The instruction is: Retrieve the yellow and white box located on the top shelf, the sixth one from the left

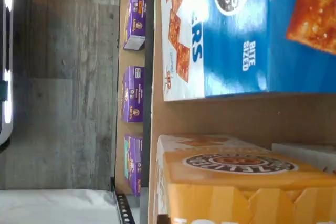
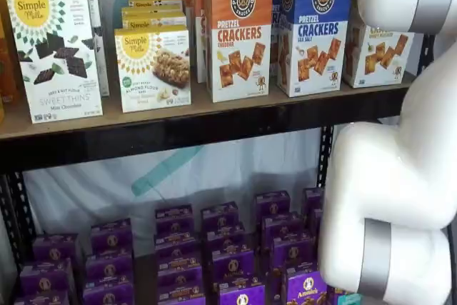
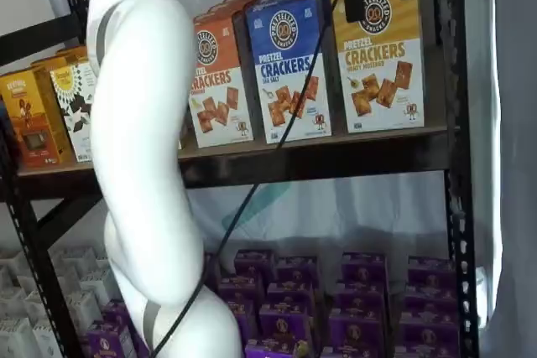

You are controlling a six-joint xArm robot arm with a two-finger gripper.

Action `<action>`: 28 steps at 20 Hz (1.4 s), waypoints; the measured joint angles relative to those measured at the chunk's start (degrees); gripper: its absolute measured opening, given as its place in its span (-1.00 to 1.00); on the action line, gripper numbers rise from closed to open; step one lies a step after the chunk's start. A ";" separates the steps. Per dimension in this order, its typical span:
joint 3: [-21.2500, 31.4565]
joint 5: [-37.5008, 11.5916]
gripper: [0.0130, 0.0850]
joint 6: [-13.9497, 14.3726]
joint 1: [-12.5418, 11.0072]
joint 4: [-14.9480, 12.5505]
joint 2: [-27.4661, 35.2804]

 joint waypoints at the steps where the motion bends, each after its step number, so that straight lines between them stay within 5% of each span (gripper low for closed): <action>1: -0.26 0.38 0.33 -0.04 -0.14 0.13 0.07; 11: 2.34 2.23 0.33 -1.94 -3.30 2.69 -3.99; 20: 6.01 6.21 0.33 -5.81 -9.54 6.57 -9.98; 28: 10.16 8.01 0.33 -8.15 -11.15 4.49 -16.11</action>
